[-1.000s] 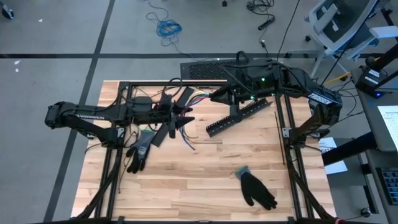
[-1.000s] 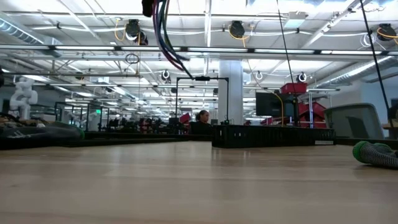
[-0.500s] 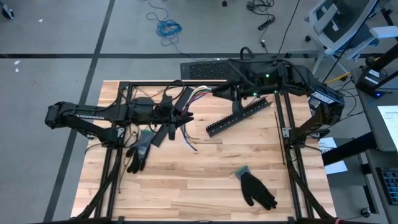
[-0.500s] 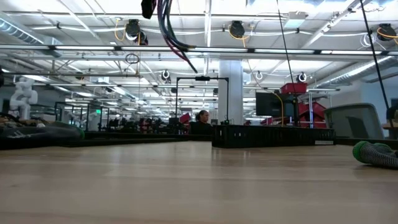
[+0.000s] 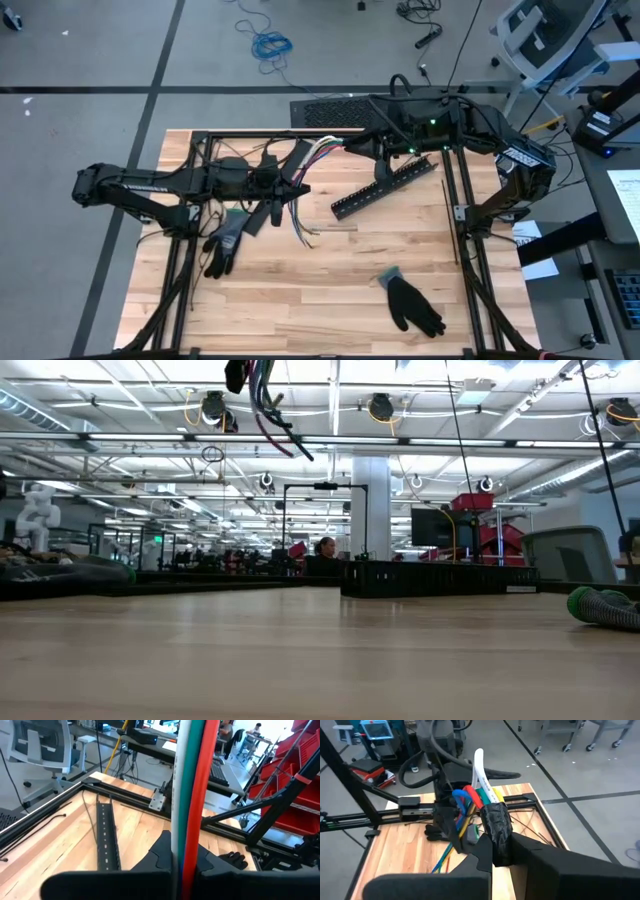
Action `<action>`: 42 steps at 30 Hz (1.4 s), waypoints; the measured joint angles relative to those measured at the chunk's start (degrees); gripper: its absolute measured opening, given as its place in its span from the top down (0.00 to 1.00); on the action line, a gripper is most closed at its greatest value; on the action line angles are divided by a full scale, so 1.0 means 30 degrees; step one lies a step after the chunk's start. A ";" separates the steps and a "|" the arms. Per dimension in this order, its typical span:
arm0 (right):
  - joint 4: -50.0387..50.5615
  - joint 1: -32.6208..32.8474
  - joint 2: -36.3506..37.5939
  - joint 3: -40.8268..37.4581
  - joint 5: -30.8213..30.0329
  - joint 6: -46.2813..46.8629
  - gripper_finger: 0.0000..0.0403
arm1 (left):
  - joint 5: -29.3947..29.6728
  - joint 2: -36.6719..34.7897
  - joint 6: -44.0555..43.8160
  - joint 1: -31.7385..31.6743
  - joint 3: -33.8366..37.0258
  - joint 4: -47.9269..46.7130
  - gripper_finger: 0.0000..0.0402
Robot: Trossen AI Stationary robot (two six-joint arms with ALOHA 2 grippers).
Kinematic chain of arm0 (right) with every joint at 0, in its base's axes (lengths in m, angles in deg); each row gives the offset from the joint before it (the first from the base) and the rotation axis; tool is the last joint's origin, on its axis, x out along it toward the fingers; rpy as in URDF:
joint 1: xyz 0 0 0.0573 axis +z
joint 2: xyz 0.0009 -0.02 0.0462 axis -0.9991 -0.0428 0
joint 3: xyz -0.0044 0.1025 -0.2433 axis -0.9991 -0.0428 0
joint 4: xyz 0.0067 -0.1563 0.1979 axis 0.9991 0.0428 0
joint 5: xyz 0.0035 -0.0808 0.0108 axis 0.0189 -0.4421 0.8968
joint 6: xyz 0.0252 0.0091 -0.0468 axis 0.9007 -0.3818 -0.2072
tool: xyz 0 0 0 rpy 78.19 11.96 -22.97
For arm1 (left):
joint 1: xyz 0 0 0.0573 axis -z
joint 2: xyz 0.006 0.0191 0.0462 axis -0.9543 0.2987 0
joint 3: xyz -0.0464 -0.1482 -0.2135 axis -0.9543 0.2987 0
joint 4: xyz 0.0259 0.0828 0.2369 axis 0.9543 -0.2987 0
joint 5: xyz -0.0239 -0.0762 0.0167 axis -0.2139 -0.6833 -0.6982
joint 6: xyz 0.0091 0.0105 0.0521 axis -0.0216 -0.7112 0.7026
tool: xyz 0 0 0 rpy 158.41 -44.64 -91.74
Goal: Ziptie cables
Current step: Put the ziptied cable wires into the cable duct
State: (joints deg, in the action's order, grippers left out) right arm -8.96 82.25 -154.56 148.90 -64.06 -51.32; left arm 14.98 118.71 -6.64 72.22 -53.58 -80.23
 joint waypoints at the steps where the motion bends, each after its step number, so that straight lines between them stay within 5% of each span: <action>1: 0.0000 0.0000 0.0000 0.0000 -0.0167 -0.0029 0.98 | 0.0003 0.0000 -0.0003 0.0010 0.0000 -0.0105 0.96; 23: -0.1122 -0.0401 0.0393 -0.0058 -0.2083 0.0117 1.00 | -0.0004 -0.0036 -0.0061 -0.0001 -0.0102 -0.2827 0.95; 42: -0.1362 -0.0468 0.0503 0.0022 -0.2439 0.0190 0.99 | 0.0571 0.0015 0.0737 0.0021 0.0029 -0.2194 0.95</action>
State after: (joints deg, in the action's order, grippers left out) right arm -13.05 80.84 -153.05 148.97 -71.37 -50.76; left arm 16.69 118.75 -4.43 72.28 -53.49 -86.82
